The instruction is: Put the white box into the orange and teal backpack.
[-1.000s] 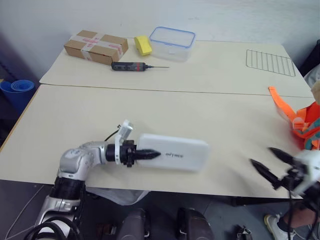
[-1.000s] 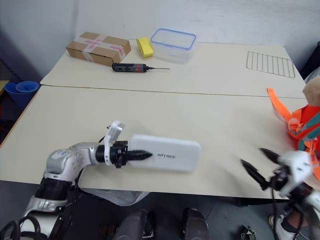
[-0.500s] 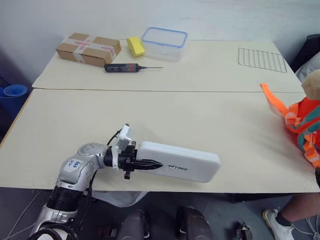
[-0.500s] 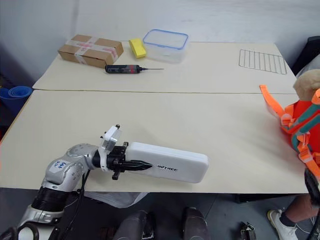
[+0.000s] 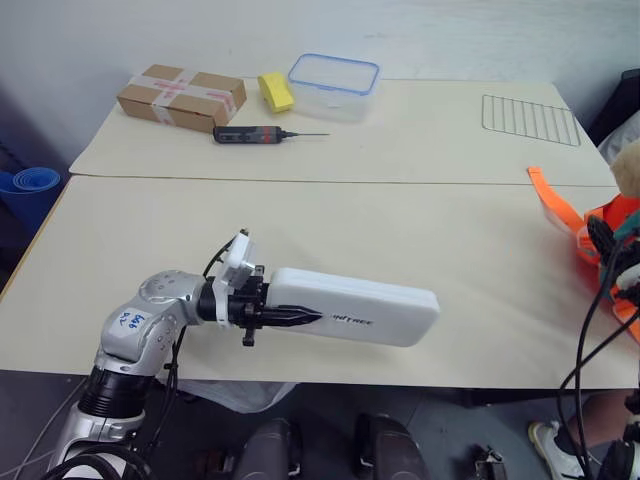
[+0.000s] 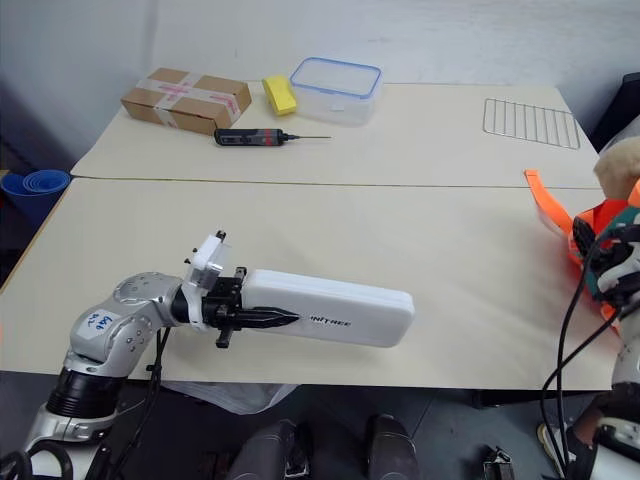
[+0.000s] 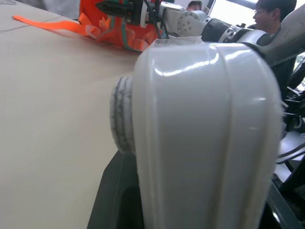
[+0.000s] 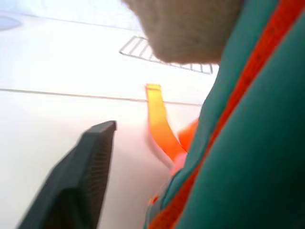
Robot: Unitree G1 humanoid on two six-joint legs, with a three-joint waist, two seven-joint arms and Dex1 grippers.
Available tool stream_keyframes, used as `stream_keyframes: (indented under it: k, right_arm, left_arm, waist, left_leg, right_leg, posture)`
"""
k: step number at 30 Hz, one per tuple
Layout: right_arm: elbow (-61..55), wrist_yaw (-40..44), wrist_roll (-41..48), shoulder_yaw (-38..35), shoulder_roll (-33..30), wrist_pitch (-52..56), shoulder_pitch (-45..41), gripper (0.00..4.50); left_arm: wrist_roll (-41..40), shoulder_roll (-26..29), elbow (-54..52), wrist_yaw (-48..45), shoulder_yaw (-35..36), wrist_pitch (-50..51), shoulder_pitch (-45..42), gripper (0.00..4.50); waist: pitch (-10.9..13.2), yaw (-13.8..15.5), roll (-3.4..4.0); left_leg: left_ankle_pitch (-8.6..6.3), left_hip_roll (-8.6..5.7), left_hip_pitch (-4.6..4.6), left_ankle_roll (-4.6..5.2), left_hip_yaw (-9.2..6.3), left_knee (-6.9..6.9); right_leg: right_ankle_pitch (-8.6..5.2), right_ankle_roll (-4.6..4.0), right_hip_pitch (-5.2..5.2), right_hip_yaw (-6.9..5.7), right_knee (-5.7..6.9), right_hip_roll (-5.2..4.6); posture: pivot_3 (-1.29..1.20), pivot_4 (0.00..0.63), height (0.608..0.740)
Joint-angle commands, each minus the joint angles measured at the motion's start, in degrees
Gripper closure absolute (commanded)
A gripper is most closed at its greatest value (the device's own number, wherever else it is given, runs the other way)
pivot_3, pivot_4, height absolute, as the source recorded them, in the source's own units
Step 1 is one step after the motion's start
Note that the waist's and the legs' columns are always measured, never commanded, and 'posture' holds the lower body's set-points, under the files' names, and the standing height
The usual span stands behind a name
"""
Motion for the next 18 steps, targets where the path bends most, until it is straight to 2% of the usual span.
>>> stream_keyframes:
  k: [1, 3, 4, 6, 9, 13, 15, 18]
  right_arm:
    - [0.08, 3.38, 1.52, 0.14, 0.11, -4.53, -2.21, 2.93]
    - [-2.59, 6.78, 4.11, 0.69, 2.05, -5.37, -2.43, 3.52]
    - [-5.38, 9.33, 6.54, 1.4, 2.92, -3.34, -2.25, 3.97]
    - [-10.91, 13.2, 11.07, 2.62, 4.03, 1.23, -1.8, 4.48]
    - [-24.15, 15.91, 21.11, 5.48, 5.04, 13.24, -0.09, 4.48]
    - [-44.12, 14.94, 37.33, 10.68, 4.88, 30.36, 5.26, 4.48]
    - [-52.49, 17.19, 46.41, 12.09, 1.24, 38.26, 9.67, 4.48]
    - [-58.08, 16.56, 57.77, 10.19, -2.21, 43.68, 13.77, 4.48]
  left_arm:
    - [-2.28, 0.1, -3.03, 1.48, 2.46, -0.23, 1.19, 3.27]
    - [-2.87, 0.62, -2.88, 1.67, 3.21, 0.62, 1.63, 3.27]
    - [-3.83, 1.22, -2.62, 1.53, 3.96, 1.93, 1.94, 3.27]
    - [-4.92, 2.37, -1.96, 1.04, 5.17, 3.42, 2.66, 3.27]
    - [-5.67, 4.21, -0.72, 0.52, 7.35, 3.87, 4.45, 3.27]
    - [-7.53, 6.54, 1.44, 0.71, 11.19, 5.95, 6.56, 3.27]
    - [-9.76, 7.36, 2.02, 1.46, 14.16, 8.0, 6.92, 3.27]
    - [-15.68, 8.44, 3.44, 4.42, 18.99, 15.04, 5.72, 3.27]
  waist:
    - [0.0, 0.15, 0.0]
    - [0.01, 0.15, 0.0]
    - [0.01, 0.15, -0.01]
    - [0.01, -0.17, 0.01]
    - [0.04, -0.7, 0.07]
    - [0.05, -1.39, 0.07]
    - [0.05, -1.21, 0.07]
    - [0.09, -0.88, -0.06]
  left_leg:
    - [0.0, 0.0, -0.01, 0.0, 0.0, -0.01]
    - [0.0, 0.01, -0.02, 0.0, -0.03, -0.01]
    - [0.0, 0.03, -0.02, -0.01, -0.03, -0.01]
    - [0.02, 0.04, -0.02, -0.03, -0.03, 0.0]
    - [0.02, 0.11, -0.01, -0.07, -0.03, -0.02]
    - [-0.03, 0.25, -0.02, -0.21, -0.16, -0.1]
    - [-0.05, 0.28, -0.02, -0.26, -0.19, -0.11]
    - [-0.1, 0.26, -0.06, -0.21, -0.27, -0.11]
  right_leg:
    - [0.0, 0.01, 0.0, 0.0, 0.0, 0.0]
    - [0.0, 0.01, 0.0, -0.02, 0.0, 0.0]
    - [0.01, 0.01, 0.01, -0.02, 0.0, 0.01]
    - [0.01, 0.02, 0.01, -0.02, 0.01, 0.0]
    - [0.01, 0.02, -0.01, 0.01, 0.02, -0.06]
    - [-0.04, -0.08, -0.04, -0.04, 0.01, -0.05]
    - [-0.07, -0.12, -0.05, -0.08, 0.01, -0.03]
    - [-0.07, -0.13, -0.03, -0.11, -0.02, -0.09]
  posture:
    - [0.0, 0.15, 0.74]
    - [0.0, 0.15, 0.74]
    - [0.0, 0.15, 0.74]
    - [0.0, 0.15, 0.74]
    - [0.0, 0.15, 0.74]
    - [0.0, 0.15, 0.74]
    - [0.0, 0.15, 0.74]
    - [0.0, 0.15, 0.74]
